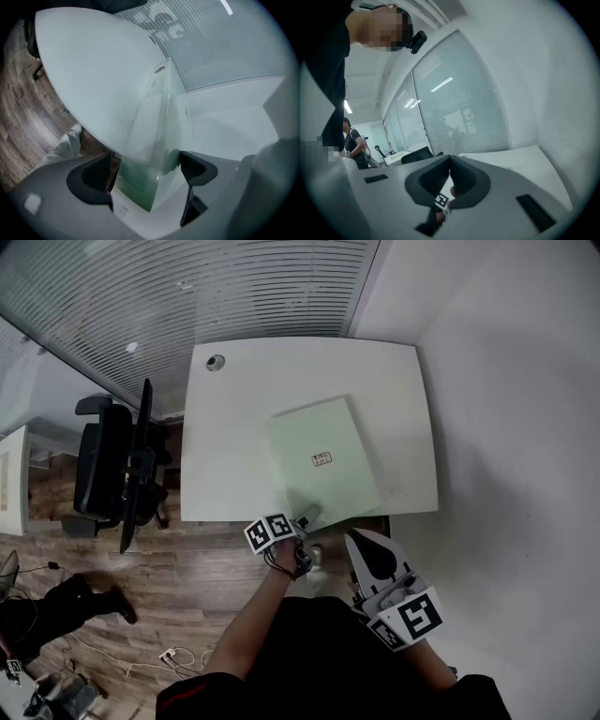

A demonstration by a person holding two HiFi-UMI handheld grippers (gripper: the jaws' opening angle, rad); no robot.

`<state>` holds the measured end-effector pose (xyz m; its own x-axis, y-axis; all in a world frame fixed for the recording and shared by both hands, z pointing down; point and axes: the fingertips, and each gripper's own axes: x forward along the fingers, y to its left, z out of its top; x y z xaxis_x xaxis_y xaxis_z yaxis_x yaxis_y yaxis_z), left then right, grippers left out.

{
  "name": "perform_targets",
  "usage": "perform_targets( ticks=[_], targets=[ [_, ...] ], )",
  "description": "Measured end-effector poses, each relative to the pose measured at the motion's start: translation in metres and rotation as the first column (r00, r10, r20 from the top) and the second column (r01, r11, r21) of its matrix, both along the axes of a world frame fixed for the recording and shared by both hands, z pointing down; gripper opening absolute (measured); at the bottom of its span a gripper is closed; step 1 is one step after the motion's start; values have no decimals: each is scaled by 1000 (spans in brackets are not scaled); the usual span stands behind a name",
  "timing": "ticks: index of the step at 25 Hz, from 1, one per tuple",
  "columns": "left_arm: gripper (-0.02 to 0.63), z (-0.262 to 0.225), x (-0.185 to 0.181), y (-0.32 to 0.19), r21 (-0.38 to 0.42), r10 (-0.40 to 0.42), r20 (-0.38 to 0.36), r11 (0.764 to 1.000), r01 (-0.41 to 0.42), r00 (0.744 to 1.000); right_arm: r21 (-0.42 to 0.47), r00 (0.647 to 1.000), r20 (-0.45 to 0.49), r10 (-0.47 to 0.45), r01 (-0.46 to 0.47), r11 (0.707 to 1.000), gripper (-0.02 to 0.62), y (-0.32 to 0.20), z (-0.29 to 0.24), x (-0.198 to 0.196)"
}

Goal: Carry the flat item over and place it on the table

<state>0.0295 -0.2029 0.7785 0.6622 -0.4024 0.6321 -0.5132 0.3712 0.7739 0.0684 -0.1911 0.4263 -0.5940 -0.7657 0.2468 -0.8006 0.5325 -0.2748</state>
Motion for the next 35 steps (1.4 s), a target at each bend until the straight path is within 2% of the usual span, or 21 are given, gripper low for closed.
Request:
perform_targets(
  ticks=[8,14,17,28,35],
  targets=[
    [467,2,5,-5,-55,23,39,998,-21,999,19,1000,1,11,-11,1000,0,-5,-6,5],
    [482,0,5,-6,-135,41,103,990,-27,994,35,1000,1,18,-18,999,0,-6,-12,7],
    [482,-3,4,-6,-140,46,144,990,-25,989,50,1000,4,17,-18,999,0,-5,-17,8],
    [477,-31,-13,0,2,43,233,999,-45,972,75,1000,13,-17,16,997,0,14,-24,6],
    [469,-72,-16,3,144,68,306,983,-116,950,87,1000,7,-30,29,996,0,31,-26,9]
  ],
)
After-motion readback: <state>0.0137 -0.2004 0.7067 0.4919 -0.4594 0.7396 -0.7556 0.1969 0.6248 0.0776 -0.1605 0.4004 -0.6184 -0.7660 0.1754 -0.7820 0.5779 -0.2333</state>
